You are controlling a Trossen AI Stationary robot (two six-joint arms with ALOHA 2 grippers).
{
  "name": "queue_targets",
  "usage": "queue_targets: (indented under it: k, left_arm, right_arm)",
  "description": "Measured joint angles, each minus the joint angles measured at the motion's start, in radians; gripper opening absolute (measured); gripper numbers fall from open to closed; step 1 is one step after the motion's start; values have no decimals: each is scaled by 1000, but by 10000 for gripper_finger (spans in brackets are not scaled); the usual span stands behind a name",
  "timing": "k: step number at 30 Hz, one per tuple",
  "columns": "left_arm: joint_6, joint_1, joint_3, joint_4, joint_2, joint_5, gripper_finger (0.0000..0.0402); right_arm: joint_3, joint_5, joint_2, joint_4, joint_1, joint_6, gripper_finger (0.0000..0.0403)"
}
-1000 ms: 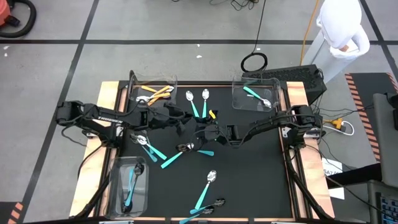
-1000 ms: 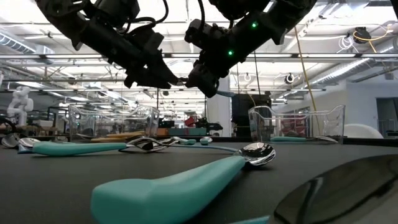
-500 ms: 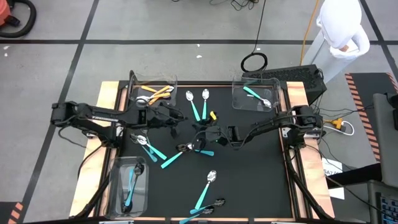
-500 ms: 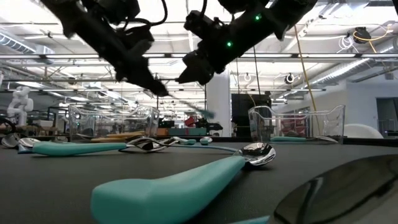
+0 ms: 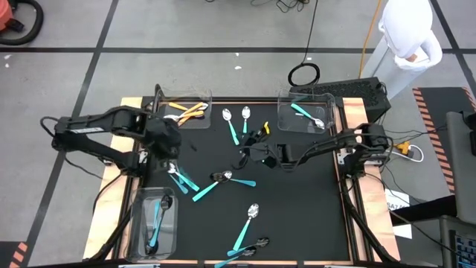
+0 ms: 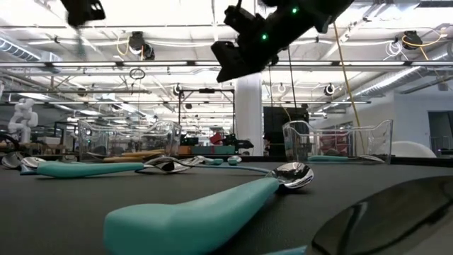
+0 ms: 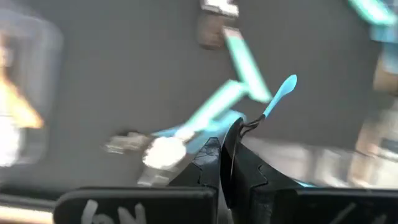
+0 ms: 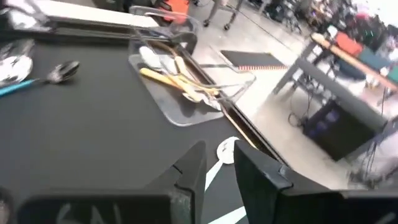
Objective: Sort silverware by color (type)
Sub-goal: Put the blue spoon into the bottom bin
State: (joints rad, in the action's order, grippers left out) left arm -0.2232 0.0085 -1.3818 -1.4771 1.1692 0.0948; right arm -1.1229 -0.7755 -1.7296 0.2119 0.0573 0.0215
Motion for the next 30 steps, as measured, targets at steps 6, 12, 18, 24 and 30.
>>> queue_targets:
  k: [6,12,18,24,30]
  left_arm:
    - [-129,-88,67,-69,-32,198,8]
    - [-309,-212,273,-71,-39,373,9]
    - [-428,-290,435,55,-39,423,54]
    - [-451,-306,530,110,-39,425,138]
    - [-443,-303,533,80,-40,330,190]
  right_arm:
    - [0,170,-34,-71,-41,-135,79]
    - [0,202,-48,-202,-51,-223,80]
    - [0,202,-48,-196,-51,-219,80]
    - [0,201,-48,-164,-51,-210,83]
    - [0,230,-55,-130,-51,-277,98]
